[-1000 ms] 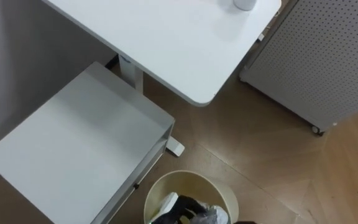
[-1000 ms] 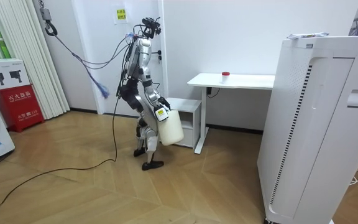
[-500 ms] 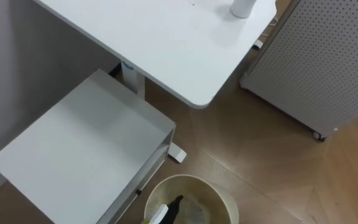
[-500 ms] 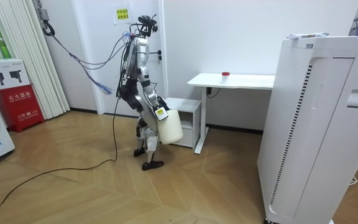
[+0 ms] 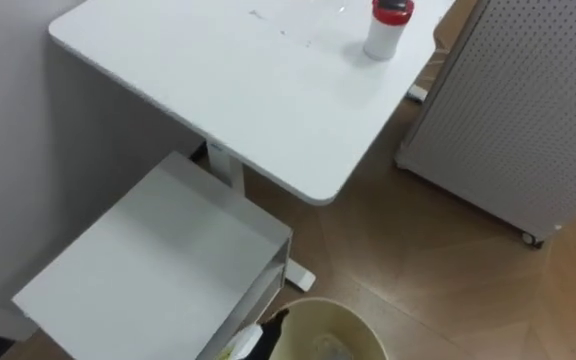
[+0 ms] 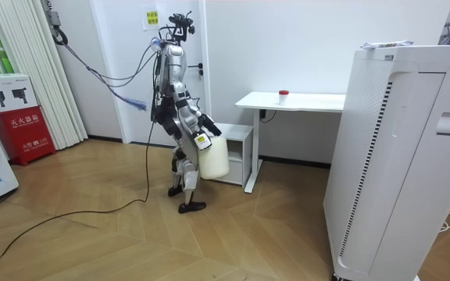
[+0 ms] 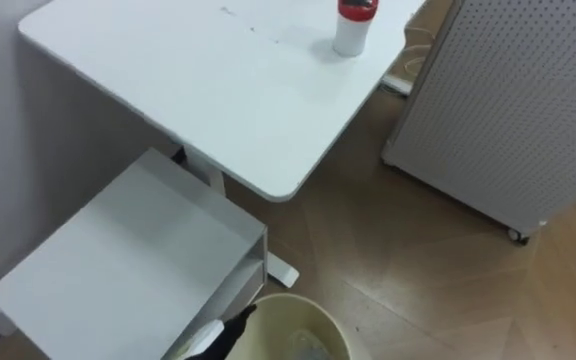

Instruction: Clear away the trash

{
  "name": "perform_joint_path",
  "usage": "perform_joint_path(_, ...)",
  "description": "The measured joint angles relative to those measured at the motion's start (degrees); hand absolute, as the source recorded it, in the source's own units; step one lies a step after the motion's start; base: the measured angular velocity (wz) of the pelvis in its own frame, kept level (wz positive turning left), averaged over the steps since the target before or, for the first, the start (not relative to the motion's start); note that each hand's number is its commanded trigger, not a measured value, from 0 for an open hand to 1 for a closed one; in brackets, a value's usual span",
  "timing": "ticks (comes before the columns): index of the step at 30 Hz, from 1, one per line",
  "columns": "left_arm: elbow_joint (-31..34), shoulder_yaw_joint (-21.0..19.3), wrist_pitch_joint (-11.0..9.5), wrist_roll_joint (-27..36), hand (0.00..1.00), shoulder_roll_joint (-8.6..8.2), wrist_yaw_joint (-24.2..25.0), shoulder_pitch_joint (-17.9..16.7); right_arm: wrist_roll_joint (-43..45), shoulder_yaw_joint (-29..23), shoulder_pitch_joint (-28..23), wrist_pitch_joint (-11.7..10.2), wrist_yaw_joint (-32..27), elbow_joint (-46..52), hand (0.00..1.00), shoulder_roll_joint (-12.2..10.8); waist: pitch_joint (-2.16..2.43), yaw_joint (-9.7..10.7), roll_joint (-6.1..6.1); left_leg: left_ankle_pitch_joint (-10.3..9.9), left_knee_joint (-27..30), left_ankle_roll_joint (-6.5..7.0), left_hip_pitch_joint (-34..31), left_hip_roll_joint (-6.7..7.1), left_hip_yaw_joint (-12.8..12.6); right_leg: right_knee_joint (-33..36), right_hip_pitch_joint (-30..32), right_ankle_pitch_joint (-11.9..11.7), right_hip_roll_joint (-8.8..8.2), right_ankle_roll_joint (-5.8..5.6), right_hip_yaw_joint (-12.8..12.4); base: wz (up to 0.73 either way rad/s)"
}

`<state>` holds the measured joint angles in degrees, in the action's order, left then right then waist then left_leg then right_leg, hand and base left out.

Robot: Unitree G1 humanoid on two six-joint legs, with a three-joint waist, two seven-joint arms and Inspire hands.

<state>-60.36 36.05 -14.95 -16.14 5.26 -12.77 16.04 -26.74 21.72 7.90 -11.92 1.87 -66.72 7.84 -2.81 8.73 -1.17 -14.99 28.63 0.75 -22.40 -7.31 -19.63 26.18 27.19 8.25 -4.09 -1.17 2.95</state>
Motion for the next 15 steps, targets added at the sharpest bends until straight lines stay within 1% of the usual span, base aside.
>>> perform_joint_path(2, 2.12, -2.56, -0.04, -1.78, 0.0, 0.66, -0.09, -1.28, -0.03, -2.05, -1.28, 0.04, 0.4, 0.65, 1.0, 0.67, 0.24, -1.0, 0.32, -0.96, -0.36, -0.09, 2.86, -0.27, -2.3, 0.24, -1.07, -0.05, -0.22, 0.0, 0.23, -0.61)
perform_joint_path(3, 3.06, -3.34, -0.14, -2.2, 0.0, 0.89, -0.11, -1.83, -0.05, -2.64, -1.53, 0.07, 0.65, 0.47, 1.0, 0.82, 0.27, -1.39, 0.35, -1.3, -0.47, -0.14, 3.76, -0.2, -2.67, 0.5, -1.31, -0.05, -0.29, 0.0, 0.35, -0.76)
perform_joint_path(4, 4.41, -4.97, -0.48, -2.15, 0.0, 1.3, -0.33, -2.86, -0.32, -2.99, -1.81, 0.13, 0.74, 0.33, 1.0, 1.09, 0.33, -2.28, 0.36, -1.76, -1.03, -0.24, 5.79, -0.2, -4.26, 0.56, -1.91, -0.18, -0.5, 0.15, 0.8, -0.71)
perform_joint_path(5, 5.1, -5.81, -0.55, -2.15, 0.0, 1.59, -0.44, -3.42, -0.44, -3.13, -2.01, 0.14, 0.74, 0.34, 1.0, 1.19, 0.45, -2.65, 0.38, -2.02, -1.29, -0.34, 6.78, -0.31, -5.14, 0.51, -2.19, -0.41, -0.91, 0.36, 2.07, -0.97)
perform_joint_path(6, 7.51, -7.38, -0.55, -2.18, 0.0, 2.2, -0.69, -4.78, -0.26, -3.52, -2.23, 0.14, 0.79, 0.27, 1.0, 1.17, 0.64, -3.22, 0.4, -2.69, -1.74, -0.58, 8.56, -1.0, -7.32, 0.38, -2.88, -0.88, -1.57, 1.07, 5.41, -0.93)
perform_joint_path(7, 9.58, -9.03, -0.57, -2.19, 0.0, 2.9, -0.83, -5.66, 0.45, -4.32, -2.28, 0.14, 1.0, 0.14, 1.0, 1.16, 0.72, -3.22, 0.46, -3.04, -2.08, -0.81, 10.11, -1.32, -8.4, 0.14, -3.88, -1.33, -2.07, 1.61, 7.91, -0.82)
perform_joint_path(8, 10.36, -9.54, -0.58, -2.19, 0.0, 3.21, -0.99, -5.73, 0.82, -4.83, -2.37, 0.14, 1.26, 0.07, 1.0, 1.17, 0.74, -3.05, 0.5, -3.16, -2.3, -0.9, 10.74, -1.48, -8.72, -0.33, -4.46, -1.47, -2.1, 1.74, 8.51, -0.52)
perform_joint_path(9, 11.88, -10.79, -0.77, -2.18, 0.0, 3.71, -1.65, -5.91, 1.19, -5.6, -2.69, 0.14, 1.61, 0.02, 1.0, 1.19, 0.91, -2.84, 0.31, -3.1, -3.17, -1.04, 12.19, -1.91, -9.61, -1.01, -5.5, -1.68, -2.05, 1.81, 9.16, -0.33)
perform_joint_path(10, 13.63, -12.12, -1.25, -2.21, 0.0, 4.15, -2.58, -6.57, 1.56, -6.07, -3.1, 0.14, 2.03, 0.03, 1.0, 1.24, 1.22, -2.73, 0.18, -3.15, -3.7, -1.31, 13.44, -1.98, -10.08, -1.75, -6.58, -1.81, -1.89, 1.94, 9.75, -0.29)
perform_joint_path(11, 14.63, -12.65, -1.6, -2.22, 0.0, 4.23, -3.06, -7.03, 1.66, -6.16, -3.34, 0.13, 2.07, 0.05, 1.0, 1.24, 1.35, -2.61, 0.03, -3.1, -4.12, -1.44, 14.1, -1.93, -10.17, -1.87, -7.08, -1.81, -1.85, 1.95, 9.96, -0.29)
perform_joint_path(12, 16.67, -13.19, -1.89, -2.32, 0.0, 4.3, -4.06, -8.03, 1.85, -6.23, -3.84, 0.14, 2.07, 0.05, 1.0, 1.33, 1.61, -2.64, -0.28, -3.06, -4.94, -1.71, 15.62, -1.86, -10.16, -2.37, -8.15, -1.77, -1.69, 2.01, 10.27, -0.21)
perform_joint_path(15, 20.19, -13.46, -2.62, -2.31, 0.0, 4.49, -5.58, -9.62, 2.09, -6.95, -4.85, 0.12, 2.11, 0.67, 1.0, 1.88, 1.72, -2.61, -0.43, -3.31, -5.14, -2.33, 18.64, -2.1, -10.15, -2.95, -10.92, -1.56, -1.3, 2.29, 11.95, -0.16)
